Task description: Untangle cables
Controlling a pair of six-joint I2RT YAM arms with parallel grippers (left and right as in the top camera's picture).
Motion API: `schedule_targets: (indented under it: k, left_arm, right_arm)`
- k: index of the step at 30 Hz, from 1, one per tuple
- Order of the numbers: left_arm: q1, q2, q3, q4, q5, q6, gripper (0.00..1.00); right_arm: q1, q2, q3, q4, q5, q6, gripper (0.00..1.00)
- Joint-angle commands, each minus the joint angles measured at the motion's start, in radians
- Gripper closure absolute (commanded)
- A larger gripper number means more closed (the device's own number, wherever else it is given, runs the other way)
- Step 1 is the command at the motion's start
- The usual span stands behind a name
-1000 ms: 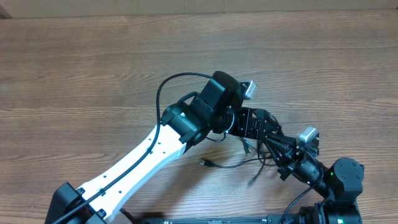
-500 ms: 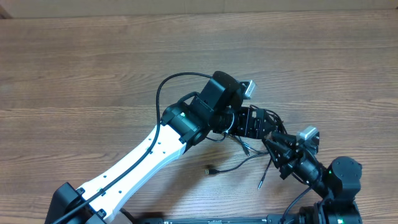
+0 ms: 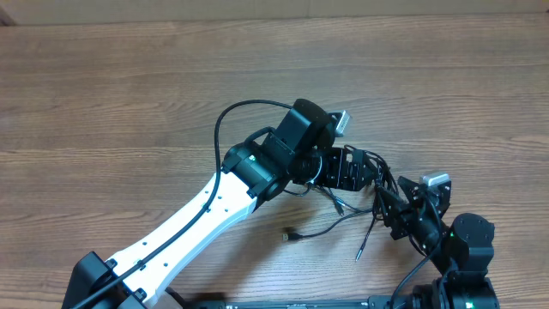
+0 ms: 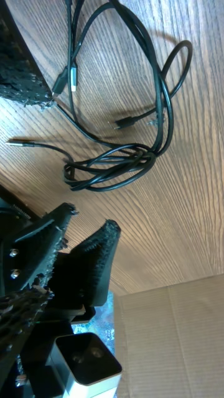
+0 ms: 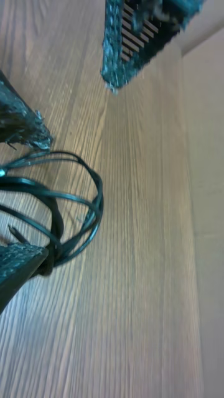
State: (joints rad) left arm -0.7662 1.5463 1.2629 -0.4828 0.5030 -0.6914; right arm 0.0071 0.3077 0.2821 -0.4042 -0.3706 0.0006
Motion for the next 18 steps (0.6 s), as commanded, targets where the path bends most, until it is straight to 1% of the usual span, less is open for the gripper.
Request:
schedule_targets:
  k: [1,6,8,16,18]
  left_arm:
    - [-0.005,-0.034,0.017,0.0,-0.032,0.011,0.05]
    - [-0.005,-0.034,0.017,0.0,-0.043,0.011,0.03]
    - [-0.005,-0.034,0.017,0.0,-0.043,0.011,0.0]
    - [-0.005,-0.034,0.017,0.0,-0.07,0.011,0.0]
    - [-0.005,-0.034,0.017,0.0,-0.07,0.011,0.0]
  right_arm:
    - [-0.002,-0.003,-0.016,0.005,0.048,-0.003,0.46]
    - [-0.002,-0.003,-0.045,0.01,0.048,-0.002,0.46]
    - [-0.002,-0.003,-0.049,0.006,0.035,-0.002,0.46]
    - [-0.002,-0.003,-0.057,-0.01,-0.027,-0.002,0.5]
    - [-0.002,-0.003,-0.057,-0.018,-0.027,-0.002,0.53]
